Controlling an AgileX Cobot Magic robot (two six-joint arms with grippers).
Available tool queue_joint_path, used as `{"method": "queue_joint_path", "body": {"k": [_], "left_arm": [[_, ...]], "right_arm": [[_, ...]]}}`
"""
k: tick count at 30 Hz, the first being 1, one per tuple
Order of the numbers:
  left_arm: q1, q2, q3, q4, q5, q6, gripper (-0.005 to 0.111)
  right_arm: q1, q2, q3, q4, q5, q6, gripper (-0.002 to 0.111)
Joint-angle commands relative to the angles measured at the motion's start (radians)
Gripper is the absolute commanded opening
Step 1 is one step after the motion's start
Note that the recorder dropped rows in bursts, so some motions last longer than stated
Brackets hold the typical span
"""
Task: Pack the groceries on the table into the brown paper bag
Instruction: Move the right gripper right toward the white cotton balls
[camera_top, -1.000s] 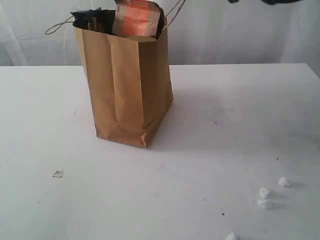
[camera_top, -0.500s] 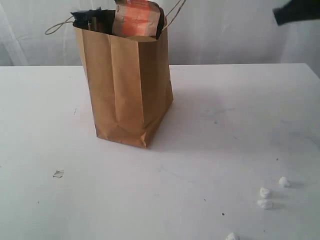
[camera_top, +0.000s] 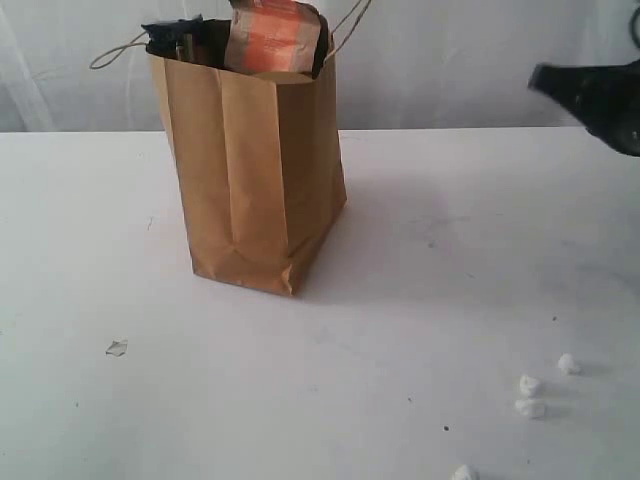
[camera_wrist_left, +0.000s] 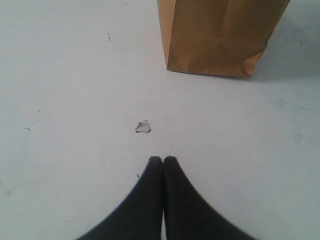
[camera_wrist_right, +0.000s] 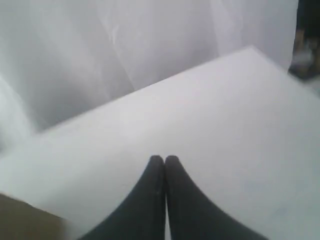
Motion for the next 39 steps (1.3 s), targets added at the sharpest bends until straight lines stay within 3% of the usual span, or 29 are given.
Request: {"method": "queue_joint_path", "body": {"k": [1,3,8,13,18,19,26,28,31,34,37,39], "left_arm": [[-0.004,-0.006,0.003,-0.006,0.003,-0.005,0.000],[-0.004,-0.006,0.003,-0.006,0.003,-0.005,0.000],[-0.004,-0.006,0.003,-0.006,0.003,-0.005,0.000],[-0.004,-0.006,0.003,-0.006,0.003,-0.005,0.000],[-0.004,-0.006,0.003,-0.006,0.003,-0.005,0.000],[-0.004,-0.006,0.003,-0.006,0.003,-0.005,0.000],[-0.004,-0.006,0.003,-0.006,0.003,-0.005,0.000],[-0.004,-0.006,0.003,-0.006,0.003,-0.005,0.000],[-0.004,-0.006,0.003,-0.006,0.003,-0.005,0.000],[-0.004,-0.006,0.003,-0.006,0.003,-0.005,0.000],[-0.004,-0.006,0.003,-0.006,0.003,-0.005,0.000],[-0.004,-0.006,0.003,-0.006,0.003,-0.005,0.000]], "right_arm": [[-0.063,-0.002,0.062,-0.044,0.051,0.917,0.000],[-0.085,-0.006,0.093,-0.341,0.054,1.301,0.000],[-0.176,-0.038,0.087,-1.646,-0.010,1.892,0.000],[-0.278,-0.039,0.012,-2.614,0.144,2.664,0.000],[-0.290,-0.007,0.008,-3.436,-0.014,3.227,0.000],[-0.290,0.001,0.008,-3.492,-0.034,3.311,0.000],[-0.296,0.040,0.009,-3.492,0.078,3.301,0.000],[-0.296,0.025,-0.019,-3.492,-0.001,3.194,0.000],[-0.296,-0.005,-0.047,-3.492,-0.026,2.882,0.000],[-0.296,-0.023,-0.049,-3.492,0.294,2.742,0.000],[-0.296,0.020,-0.049,-3.492,0.814,2.550,0.000],[-0.312,0.081,-0.067,-3.328,1.123,2.260,0.000]]}}
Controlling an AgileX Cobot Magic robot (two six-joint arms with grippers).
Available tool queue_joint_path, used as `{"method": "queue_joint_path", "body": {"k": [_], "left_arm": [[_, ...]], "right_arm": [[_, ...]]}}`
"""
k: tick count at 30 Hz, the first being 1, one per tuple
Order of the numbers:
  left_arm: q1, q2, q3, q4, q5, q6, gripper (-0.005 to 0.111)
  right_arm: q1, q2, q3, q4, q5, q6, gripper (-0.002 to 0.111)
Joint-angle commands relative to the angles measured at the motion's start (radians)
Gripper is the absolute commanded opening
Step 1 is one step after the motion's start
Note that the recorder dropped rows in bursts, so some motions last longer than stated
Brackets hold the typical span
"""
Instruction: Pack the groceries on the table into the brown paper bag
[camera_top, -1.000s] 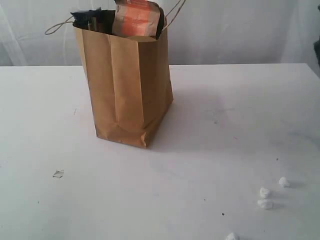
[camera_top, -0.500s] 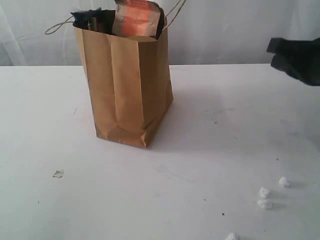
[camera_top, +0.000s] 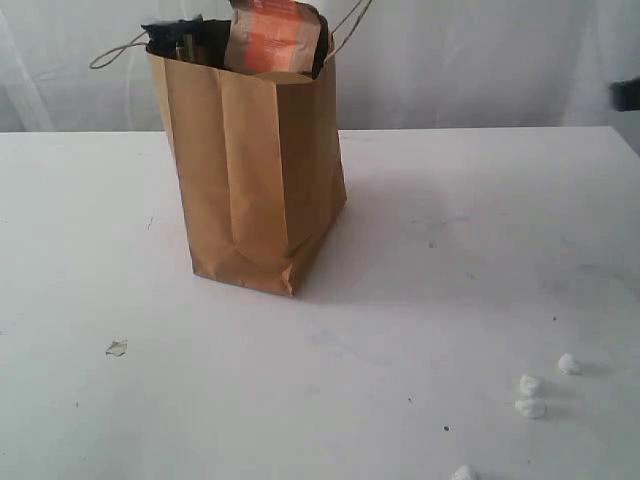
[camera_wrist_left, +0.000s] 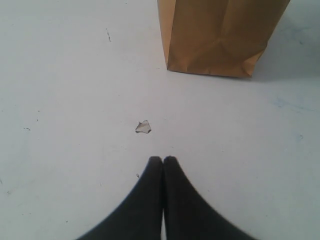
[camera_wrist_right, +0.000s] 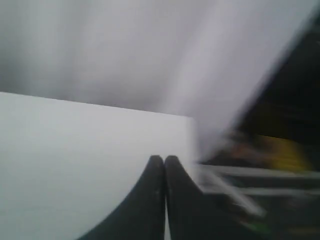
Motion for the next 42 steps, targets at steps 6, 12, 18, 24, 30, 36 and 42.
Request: {"method": "queue_joint_path", "body": {"k": [6,12,18,24,30,36,42], "left_arm": [[-0.004,-0.006,0.003,-0.006,0.003,-0.005,0.000],[-0.004,-0.006,0.003,-0.006,0.003,-0.005,0.000],[-0.004,-0.006,0.003,-0.006,0.003,-0.005,0.000],[-0.004,-0.006,0.003,-0.006,0.003,-0.005,0.000],[-0.004,-0.006,0.003,-0.006,0.003,-0.005,0.000],[-0.004,-0.006,0.003,-0.006,0.003,-0.005,0.000],[-0.004,-0.006,0.003,-0.006,0.003,-0.005,0.000]], "right_arm": [[-0.077,0.131,-0.131,1.347,0.642,-1.359,0.000],[0.085,0.071,-0.149,1.818,0.741,-1.687,0.000],[0.328,0.089,-0.062,1.801,0.712,-1.690,0.000],[0.446,0.157,-0.058,1.726,0.667,-1.688,0.000],[0.446,0.186,-0.058,1.718,0.755,-1.683,0.019],[0.446,0.258,-0.058,1.718,0.720,-1.661,0.030],[0.446,0.363,-0.058,1.680,0.720,-1.630,0.030]]}}
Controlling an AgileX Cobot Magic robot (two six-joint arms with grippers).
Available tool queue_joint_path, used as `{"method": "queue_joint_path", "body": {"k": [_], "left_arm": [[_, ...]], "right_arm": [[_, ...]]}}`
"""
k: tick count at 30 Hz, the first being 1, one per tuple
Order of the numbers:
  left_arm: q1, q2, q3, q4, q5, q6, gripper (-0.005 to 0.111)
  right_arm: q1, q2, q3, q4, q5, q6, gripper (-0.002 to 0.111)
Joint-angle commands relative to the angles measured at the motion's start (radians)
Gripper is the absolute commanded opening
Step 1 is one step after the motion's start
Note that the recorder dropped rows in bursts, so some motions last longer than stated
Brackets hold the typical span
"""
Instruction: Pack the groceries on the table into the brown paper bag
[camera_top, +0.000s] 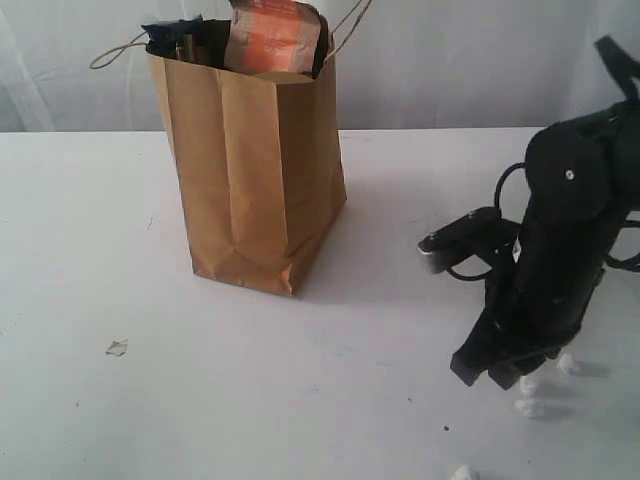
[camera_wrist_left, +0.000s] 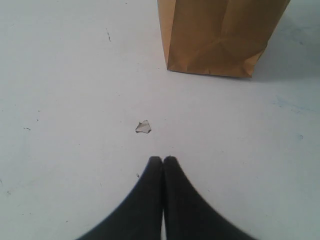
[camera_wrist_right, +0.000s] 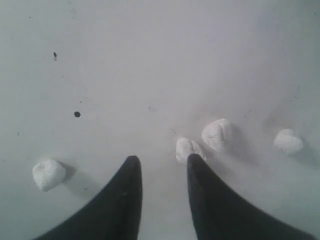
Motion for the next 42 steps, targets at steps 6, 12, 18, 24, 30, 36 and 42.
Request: {"method": "queue_joint_path", "body": {"k": [6,12,18,24,30,36,42], "left_arm": [[-0.004,-0.006,0.003,-0.006,0.003,-0.005,0.000],[-0.004,-0.006,0.003,-0.006,0.003,-0.005,0.000],[-0.004,-0.006,0.003,-0.006,0.003,-0.005,0.000],[-0.004,-0.006,0.003,-0.006,0.003,-0.005,0.000],[-0.004,-0.006,0.003,-0.006,0.003,-0.005,0.000],[-0.004,-0.006,0.003,-0.006,0.003,-0.005,0.000],[-0.004,-0.006,0.003,-0.006,0.003,-0.005,0.000]], "right_arm": [[0.004,0.108,0.003,-0.225,-0.006,0.207,0.030],[0.004,0.128,0.003,-0.209,-0.061,0.215,0.030],[0.004,0.138,0.003,-0.196,-0.057,0.215,0.030],[0.004,0.151,0.003,-0.196,-0.057,0.215,0.019],[0.004,0.154,0.003,-0.196,-0.049,0.220,0.004],[0.004,0.154,0.003,-0.206,-0.044,0.215,0.002],[0.004,0.123,-0.003,-0.211,0.032,0.215,0.000]]}}
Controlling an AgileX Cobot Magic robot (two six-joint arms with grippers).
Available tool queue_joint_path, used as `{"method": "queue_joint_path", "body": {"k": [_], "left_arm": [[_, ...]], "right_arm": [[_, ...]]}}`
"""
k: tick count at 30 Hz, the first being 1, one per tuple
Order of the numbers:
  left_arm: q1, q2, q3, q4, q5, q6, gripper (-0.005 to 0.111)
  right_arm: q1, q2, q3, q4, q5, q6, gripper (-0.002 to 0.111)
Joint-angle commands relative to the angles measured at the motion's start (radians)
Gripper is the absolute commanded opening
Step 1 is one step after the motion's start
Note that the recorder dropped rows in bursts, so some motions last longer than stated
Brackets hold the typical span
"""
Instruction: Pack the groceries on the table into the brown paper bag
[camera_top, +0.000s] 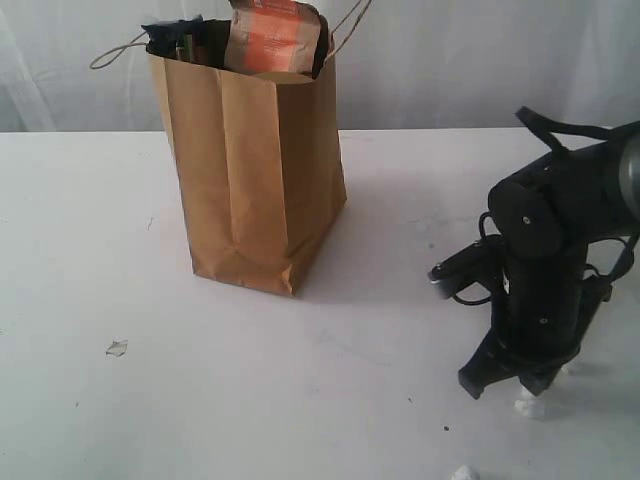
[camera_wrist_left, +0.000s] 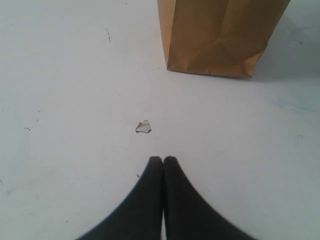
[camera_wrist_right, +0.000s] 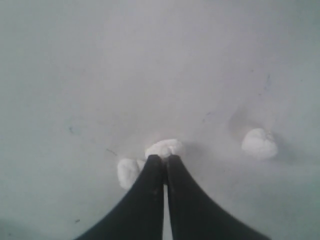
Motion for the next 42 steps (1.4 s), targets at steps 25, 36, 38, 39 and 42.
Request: {"method": "queue_joint_path", "body": {"k": [25,36,38,39,42], "left_arm": [[-0.049,-0.065,0.003,-0.006,0.003,-0.005,0.000],[-0.063,-0.118,0.003,-0.006,0.003,-0.005,0.000],[-0.063,-0.119,0.003,-0.006,0.005,-0.005,0.000],[-0.063,-0.119,0.003,-0.006,0.005,-0.005,0.000],[-0.063,-0.119,0.003,-0.006,0.005,-0.005,0.000]], "right_arm": [[0.002,-0.441,-0.400,1.293,-0.121,-0.628,0.000],[0.008,-0.114,-0.542,1.572,-0.388,-0.895,0.000],[0.008,-0.075,-0.563,1.617,-0.388,-0.907,0.000],[0.008,-0.062,-0.571,1.628,-0.386,-0.932,0.000],[0.009,-0.024,-0.600,1.635,-0.374,-1.010,0.000]]}}
